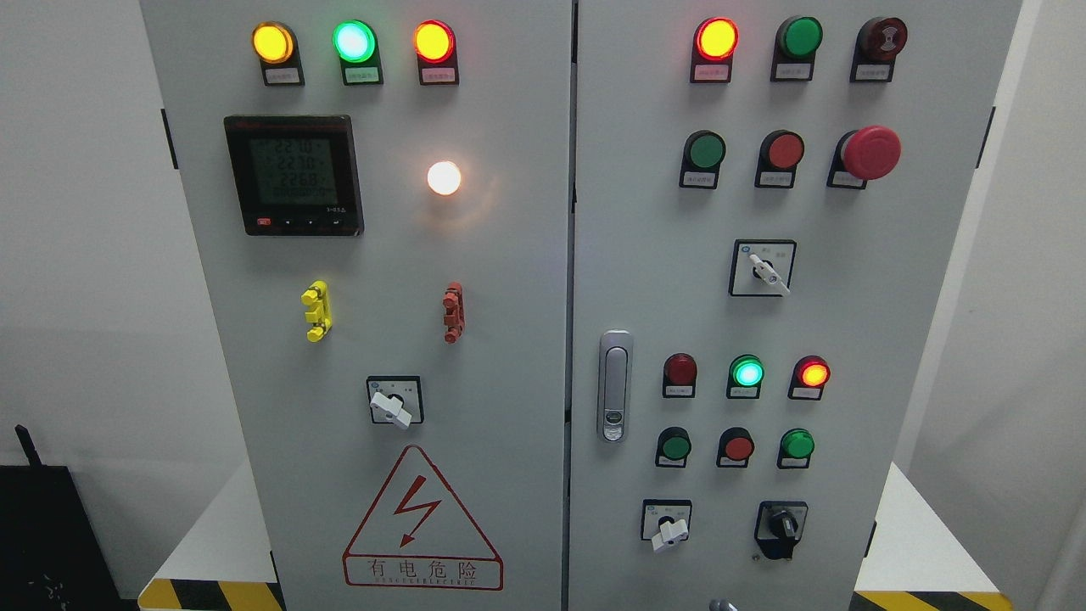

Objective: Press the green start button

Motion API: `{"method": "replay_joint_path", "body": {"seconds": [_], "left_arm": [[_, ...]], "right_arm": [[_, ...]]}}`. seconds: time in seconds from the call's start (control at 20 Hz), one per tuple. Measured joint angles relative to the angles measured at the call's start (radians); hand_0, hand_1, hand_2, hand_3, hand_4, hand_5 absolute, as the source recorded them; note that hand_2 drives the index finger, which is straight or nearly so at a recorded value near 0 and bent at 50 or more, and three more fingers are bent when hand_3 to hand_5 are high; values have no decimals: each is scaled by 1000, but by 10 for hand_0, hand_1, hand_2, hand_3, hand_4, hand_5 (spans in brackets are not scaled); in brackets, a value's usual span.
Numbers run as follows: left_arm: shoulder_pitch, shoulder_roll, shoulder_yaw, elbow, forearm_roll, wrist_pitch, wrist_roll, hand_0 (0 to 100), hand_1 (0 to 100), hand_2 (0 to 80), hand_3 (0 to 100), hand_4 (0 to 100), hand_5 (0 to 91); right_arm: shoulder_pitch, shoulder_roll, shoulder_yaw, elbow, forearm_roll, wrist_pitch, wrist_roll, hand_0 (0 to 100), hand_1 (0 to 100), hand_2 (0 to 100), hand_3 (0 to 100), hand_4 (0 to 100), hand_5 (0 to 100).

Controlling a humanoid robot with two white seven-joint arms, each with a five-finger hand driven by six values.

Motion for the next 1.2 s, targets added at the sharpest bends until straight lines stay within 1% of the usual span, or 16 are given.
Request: {"method": "replay_joint_path", "body": {"seconds": [0.45,0.65,0.75,0.85,0.9,0.95,1.0,1.05,1.1,1.2], "left_arm": [[0,0,0,0,0,0,0,120,556,0,0,0,0],[0,0,0,0,0,0,0,120,556,0,0,0,0],[0,0,0,0,0,0,0,120,556,0,0,0,0],[0,0,0,0,0,0,0,120,556,0,0,0,0],[0,0,0,0,0,0,0,120,556,0,0,0,0],[0,0,0,0,0,0,0,120,556,0,0,0,0],[0,0,0,0,0,0,0,120,556,0,0,0,0],[0,0,0,0,0,0,0,120,556,0,0,0,0],[0,0,0,0,0,0,0,120,556,0,0,0,0],[0,0,0,0,0,0,0,120,556,0,0,0,0]], "right_arm": [[0,0,-1,-15,1,4,0,255,178,0,0,0,0],[1,0,-1,-21,7,-3,1,211,225,0,0,0,0],[1,0,-2,-24,24,-12,5,209,243,0,0,0,0],[1,0,-2,-28,37,-30,-3,207,269,0,9,0,0],[0,0,-2,-29,47,-40,-10,208,272,0,19,0,0],[-1,0,-2,-31,58,-49,-17,209,281,0,53,1,0],[-2,0,-2,-32,70,-55,-25,207,289,0,92,41,0],[-4,0,-3,-34,83,-60,-31,204,292,0,110,62,0],[-6,0,-3,-35,95,-64,-35,197,299,0,164,107,0],[-11,0,-3,-38,122,-68,-41,191,306,0,217,150,0]]}}
